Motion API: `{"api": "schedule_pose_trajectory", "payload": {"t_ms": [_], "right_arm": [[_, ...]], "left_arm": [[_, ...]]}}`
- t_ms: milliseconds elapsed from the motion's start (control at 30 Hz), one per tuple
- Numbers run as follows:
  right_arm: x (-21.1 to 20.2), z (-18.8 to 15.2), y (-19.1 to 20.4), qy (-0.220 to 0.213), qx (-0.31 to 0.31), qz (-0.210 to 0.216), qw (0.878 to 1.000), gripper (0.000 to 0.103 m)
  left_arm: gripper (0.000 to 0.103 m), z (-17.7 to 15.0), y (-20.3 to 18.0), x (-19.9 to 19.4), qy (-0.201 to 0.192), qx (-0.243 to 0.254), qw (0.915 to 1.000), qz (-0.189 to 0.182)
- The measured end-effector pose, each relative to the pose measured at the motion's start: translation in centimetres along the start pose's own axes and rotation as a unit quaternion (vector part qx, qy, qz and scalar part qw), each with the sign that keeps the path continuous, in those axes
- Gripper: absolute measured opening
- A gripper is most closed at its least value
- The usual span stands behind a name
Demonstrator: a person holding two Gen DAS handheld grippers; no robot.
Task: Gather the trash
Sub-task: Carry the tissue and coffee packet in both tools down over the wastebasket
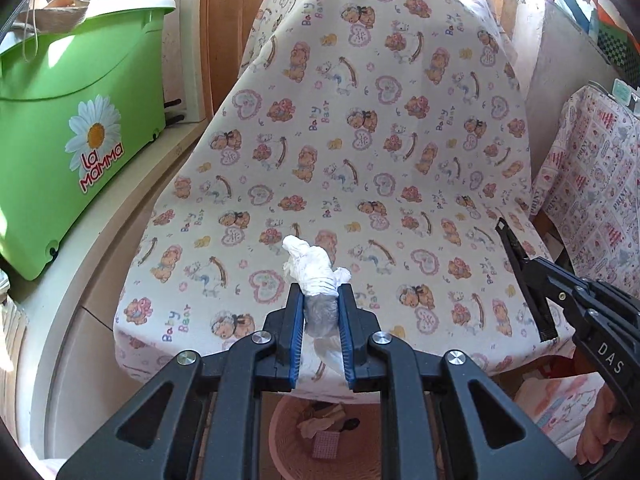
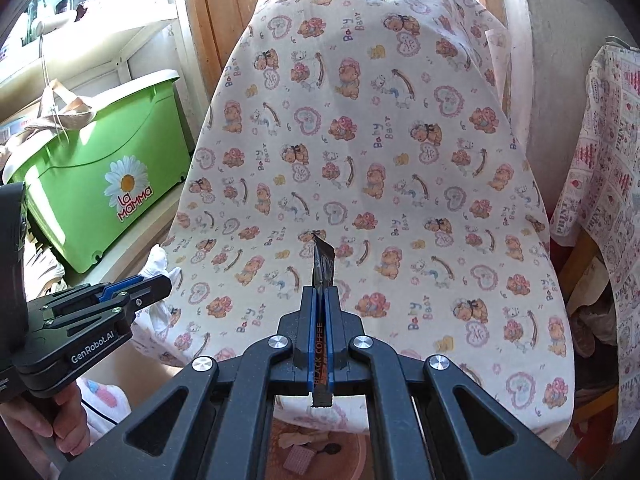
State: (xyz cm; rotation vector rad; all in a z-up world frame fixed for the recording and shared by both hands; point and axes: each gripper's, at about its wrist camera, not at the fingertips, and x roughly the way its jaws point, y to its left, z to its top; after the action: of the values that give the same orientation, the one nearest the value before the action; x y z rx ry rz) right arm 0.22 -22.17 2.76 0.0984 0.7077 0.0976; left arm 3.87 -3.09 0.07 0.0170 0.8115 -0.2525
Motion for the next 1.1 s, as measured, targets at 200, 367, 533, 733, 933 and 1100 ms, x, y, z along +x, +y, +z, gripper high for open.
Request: {"api": "schedule_pose_trajectory", "payload": {"t_ms": [200,367,533,733,933,1100], "right_arm": [[-1.2,-3.1,2.1,0.033,-0.044,-0.003,0.998,0.004],[-0.7,-5.2,1.9,0.064,-0.024,0.008,0.998,0.004],[1.1,-7.2,1.9,0.105,-0.017,-0.004,0.994,0.004],[3.8,-9.3,1.8,0.156,-0.011,-0.002,0.988,0.004],[6.6,-11.5,2.0,0.207,-0.002,0.006,0.978,0.004],[10.5,-14.9,1.9,0.271,0.017,-0.020,0.962,0.004]], "left_arm": [[0.016,-2.2,-0.3,-0.5,0.027,0.008,0.9993,-0.024],[0.016,-4.5,-1.2,0.9,0.077,0.021,0.9959,-0.043],[0.016,-6.2,-1.8,2.9,0.128,0.034,0.9899,-0.049],[0.016,-8.7,-1.3,5.6,0.210,0.018,0.9752,-0.069],[0.016,-10.3,-0.7,8.1,0.242,0.020,0.9695,-0.035],[0.016,-12.4,-0.2,10.9,0.294,-0.001,0.9546,-0.046]]}}
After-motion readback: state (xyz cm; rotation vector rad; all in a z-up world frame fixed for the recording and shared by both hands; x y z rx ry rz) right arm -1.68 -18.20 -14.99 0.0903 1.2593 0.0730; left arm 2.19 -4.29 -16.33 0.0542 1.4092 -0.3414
